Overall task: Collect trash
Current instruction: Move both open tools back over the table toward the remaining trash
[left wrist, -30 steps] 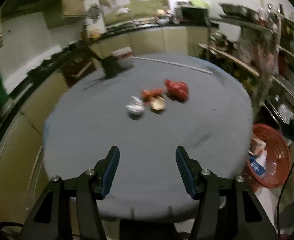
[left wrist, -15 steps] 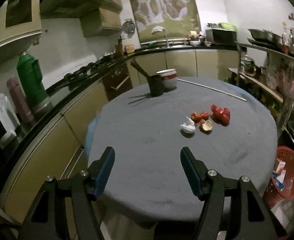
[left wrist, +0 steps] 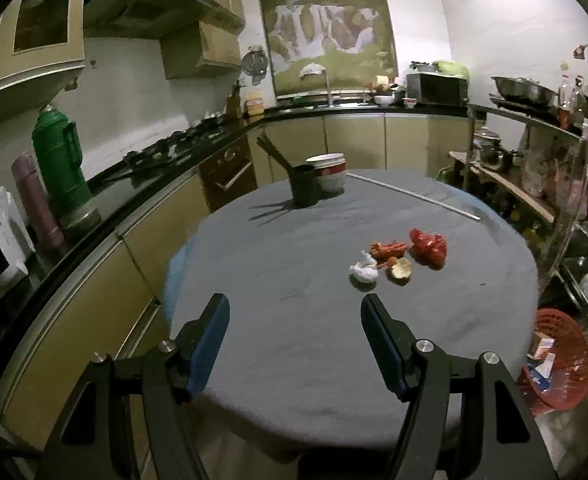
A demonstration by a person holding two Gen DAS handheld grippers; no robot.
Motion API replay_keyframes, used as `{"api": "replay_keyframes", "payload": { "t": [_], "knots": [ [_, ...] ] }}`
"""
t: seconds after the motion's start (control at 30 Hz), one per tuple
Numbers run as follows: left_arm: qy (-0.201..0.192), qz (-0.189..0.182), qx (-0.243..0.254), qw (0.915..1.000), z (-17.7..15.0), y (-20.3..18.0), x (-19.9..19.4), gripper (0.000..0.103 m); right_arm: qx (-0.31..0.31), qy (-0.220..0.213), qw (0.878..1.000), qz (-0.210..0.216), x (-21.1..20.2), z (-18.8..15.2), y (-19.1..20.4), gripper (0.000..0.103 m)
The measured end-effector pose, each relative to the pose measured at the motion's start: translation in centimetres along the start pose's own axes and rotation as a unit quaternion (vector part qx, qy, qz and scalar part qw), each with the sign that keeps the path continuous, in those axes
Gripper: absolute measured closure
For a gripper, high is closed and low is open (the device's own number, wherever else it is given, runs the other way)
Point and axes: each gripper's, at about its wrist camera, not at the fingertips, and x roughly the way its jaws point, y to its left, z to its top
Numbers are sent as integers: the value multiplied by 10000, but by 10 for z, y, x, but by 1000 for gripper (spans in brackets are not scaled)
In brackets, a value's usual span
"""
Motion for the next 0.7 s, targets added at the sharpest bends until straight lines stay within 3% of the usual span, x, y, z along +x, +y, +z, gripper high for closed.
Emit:
{"api": "replay_keyframes", "payload": {
  "t": [0.37, 0.53, 0.7],
  "knots": [
    [-65, -598, -13, 9982, 21, -38, -28, 34, -38, -491, 9986, -188, -67, -14, -6, 38],
    [-248, -601, -144, 9978, 40, -61, -48, 34, 90, -804, 9966, -179, -105, -23, -24, 38],
    [-128, -656, -387, 9970, 35, -69, -69, 34, 150, -966, 9951, -135, -133, -35, -41, 38]
  ]
}}
